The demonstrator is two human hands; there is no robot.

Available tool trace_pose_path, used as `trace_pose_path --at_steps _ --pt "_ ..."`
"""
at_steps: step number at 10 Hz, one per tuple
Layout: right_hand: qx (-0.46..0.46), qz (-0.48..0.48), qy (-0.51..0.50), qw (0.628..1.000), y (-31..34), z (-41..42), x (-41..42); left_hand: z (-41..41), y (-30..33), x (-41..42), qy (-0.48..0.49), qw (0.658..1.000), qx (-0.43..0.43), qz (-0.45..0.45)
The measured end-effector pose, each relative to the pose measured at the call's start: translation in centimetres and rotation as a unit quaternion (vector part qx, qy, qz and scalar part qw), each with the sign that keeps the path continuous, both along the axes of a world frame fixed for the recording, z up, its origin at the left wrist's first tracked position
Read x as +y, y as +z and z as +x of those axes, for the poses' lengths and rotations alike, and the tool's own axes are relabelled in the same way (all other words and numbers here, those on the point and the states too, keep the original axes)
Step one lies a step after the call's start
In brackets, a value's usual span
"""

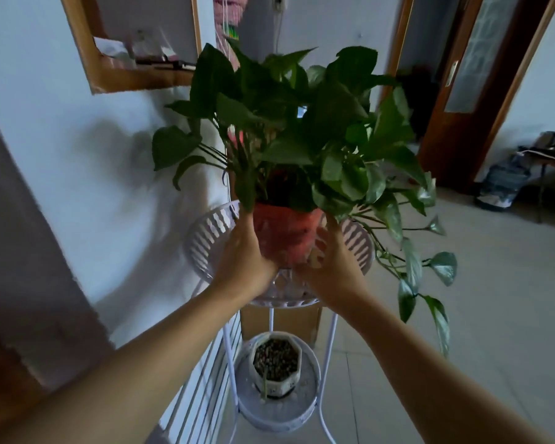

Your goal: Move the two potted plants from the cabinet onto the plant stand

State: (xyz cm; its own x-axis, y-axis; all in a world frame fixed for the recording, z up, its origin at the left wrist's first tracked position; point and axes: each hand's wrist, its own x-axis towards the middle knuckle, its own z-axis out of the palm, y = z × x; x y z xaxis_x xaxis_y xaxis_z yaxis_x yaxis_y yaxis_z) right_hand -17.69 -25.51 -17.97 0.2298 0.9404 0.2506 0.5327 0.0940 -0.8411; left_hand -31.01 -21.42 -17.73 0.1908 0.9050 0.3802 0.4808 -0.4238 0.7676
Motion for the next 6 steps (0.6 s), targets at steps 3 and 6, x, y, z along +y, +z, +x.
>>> trace_pose_path --at_steps 3,6 --pt "0.008 -0.104 0.014 0.994 4.1 -0.8 -6.0 -1.3 4.5 -5.9 -0.008 0.986 0.017 -0.165" --pt "0.015 -0.185 0.008 0.983 12.9 -1.4 -11.5 -3.0 14.3 -11.9 -0.002 0.969 0.048 -0.241"
